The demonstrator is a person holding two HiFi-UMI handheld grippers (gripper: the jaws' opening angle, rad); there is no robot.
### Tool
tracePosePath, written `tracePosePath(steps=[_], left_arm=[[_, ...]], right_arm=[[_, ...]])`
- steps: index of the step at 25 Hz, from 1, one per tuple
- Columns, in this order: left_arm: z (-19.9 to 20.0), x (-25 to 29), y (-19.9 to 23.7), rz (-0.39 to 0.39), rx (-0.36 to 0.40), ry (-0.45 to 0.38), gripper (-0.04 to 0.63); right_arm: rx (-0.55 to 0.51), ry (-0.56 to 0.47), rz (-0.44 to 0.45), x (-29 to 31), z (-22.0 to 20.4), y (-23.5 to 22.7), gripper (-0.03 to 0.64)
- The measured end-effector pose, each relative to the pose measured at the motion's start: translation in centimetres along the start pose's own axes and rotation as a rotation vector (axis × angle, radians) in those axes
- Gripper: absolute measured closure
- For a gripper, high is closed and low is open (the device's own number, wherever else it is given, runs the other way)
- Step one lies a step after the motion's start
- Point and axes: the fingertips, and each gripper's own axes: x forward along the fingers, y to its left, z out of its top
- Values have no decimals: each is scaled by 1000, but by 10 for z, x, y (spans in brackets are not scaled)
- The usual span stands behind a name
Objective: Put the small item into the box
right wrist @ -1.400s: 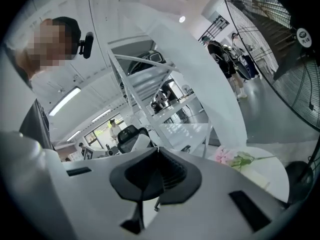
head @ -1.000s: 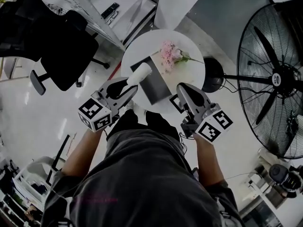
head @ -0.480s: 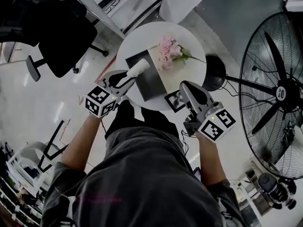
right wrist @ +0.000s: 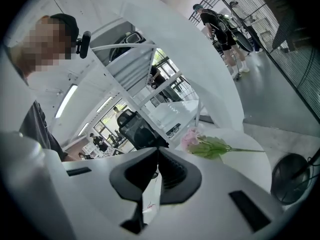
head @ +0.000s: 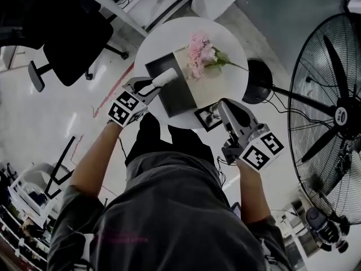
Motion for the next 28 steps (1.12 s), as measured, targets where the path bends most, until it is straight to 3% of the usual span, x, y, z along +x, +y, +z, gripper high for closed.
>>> tracePosePath(steps=[18, 28], left_arm=[[-24, 57, -12, 75, 205, 327, 466], [-34, 70, -15, 66, 236, 401, 449]], right_arm=[[68, 4, -10, -16, -22, -28, 594], [81, -3, -13, -21, -26, -30, 594]])
